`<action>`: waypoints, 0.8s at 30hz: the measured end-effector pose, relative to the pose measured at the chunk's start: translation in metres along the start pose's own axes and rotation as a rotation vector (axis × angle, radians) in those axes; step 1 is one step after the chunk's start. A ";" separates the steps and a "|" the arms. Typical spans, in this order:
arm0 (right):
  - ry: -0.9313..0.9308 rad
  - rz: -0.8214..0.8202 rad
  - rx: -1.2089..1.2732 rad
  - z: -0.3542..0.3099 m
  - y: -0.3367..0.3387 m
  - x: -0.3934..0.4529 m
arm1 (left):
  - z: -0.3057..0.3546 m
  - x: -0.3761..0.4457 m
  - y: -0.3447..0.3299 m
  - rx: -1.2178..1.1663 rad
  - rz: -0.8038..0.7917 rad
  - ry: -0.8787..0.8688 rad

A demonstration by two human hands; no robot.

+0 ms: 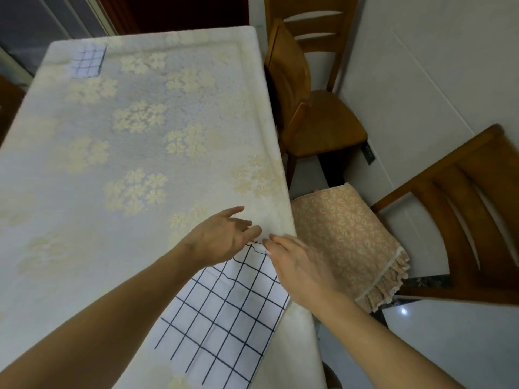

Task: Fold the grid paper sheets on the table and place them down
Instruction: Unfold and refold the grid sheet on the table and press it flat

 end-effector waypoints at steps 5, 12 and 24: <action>0.042 0.035 -0.041 -0.027 0.003 -0.030 | 0.029 -0.042 -0.002 0.000 -0.019 0.135; 0.111 -0.116 -0.090 -0.074 -0.030 -0.099 | 0.084 -0.111 0.005 0.007 0.047 0.244; 0.149 -0.208 -0.127 -0.127 -0.102 -0.175 | 0.139 -0.196 -0.034 -0.069 -0.064 0.381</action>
Point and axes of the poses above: each hand's wrist, its own x-axis towards the middle knuckle, its own y-axis out of the back of the hand, z = x × y, the point moved 6 cm from there along x, towards the middle knuckle, and after that the axes turned 10 degrees about -y, right-handed, at the moved point
